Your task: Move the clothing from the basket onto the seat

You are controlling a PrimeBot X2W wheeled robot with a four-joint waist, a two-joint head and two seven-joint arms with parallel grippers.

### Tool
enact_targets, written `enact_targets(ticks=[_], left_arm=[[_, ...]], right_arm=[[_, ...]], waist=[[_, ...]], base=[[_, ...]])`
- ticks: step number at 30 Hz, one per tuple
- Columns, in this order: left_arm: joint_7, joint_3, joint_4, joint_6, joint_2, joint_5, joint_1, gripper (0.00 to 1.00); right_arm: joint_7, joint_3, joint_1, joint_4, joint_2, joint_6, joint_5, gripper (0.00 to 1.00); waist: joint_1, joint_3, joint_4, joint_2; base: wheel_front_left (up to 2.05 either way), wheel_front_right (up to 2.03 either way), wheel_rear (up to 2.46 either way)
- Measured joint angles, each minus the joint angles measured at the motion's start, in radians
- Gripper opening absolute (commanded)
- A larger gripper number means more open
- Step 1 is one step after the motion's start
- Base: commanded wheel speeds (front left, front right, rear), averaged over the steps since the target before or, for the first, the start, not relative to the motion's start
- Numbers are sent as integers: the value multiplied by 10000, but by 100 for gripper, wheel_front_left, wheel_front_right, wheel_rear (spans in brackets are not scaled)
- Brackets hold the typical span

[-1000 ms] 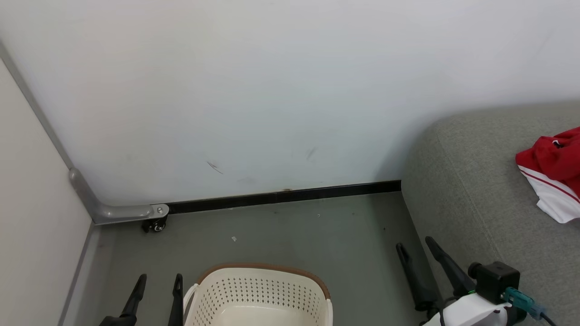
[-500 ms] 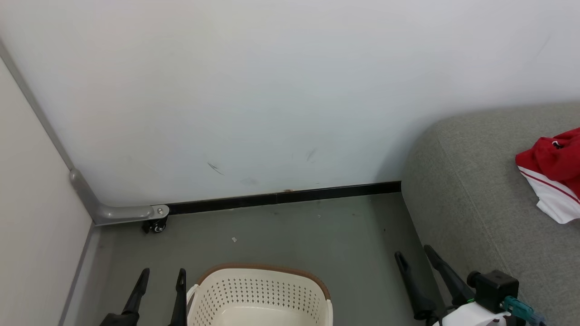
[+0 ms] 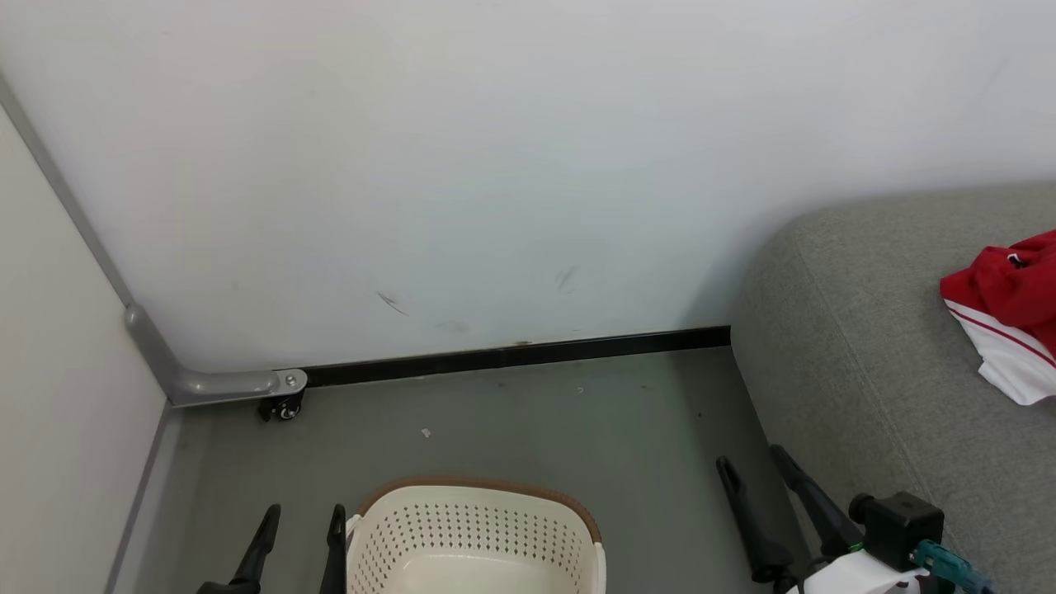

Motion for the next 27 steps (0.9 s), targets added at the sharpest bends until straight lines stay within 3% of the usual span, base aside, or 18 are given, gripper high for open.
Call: enact_targets(ticks=[15,17,18,19,27], left_arm=[[0,-182,0,-205,-2,31,-1,100],[0,-169,-2,-207,0,-21,-1,91],[0,-159,-6,-215,0,-65,-1,92],[0,-148,-17,-255,2,-163,-1,100],[0,-151,-8,-589,2,-1053,0,100]], right_arm=[[0,0,0,-165,6,0,-13,100],[0,0,0,-176,8,0,-13,100],[0,-2,0,-180,10,0,-13,100],[0,-4,0,-182,10,0,-13,100],[0,-6,0,-184,13,0,-13,100]], waist=[[0,30,-10,0],[0,34,-11,0],[0,35,-11,1],[0,35,-11,0],[0,16,-10,0]], base=[[0,0,0],[0,0,0],[0,0,0],[0,0,0],[0,0,0]])
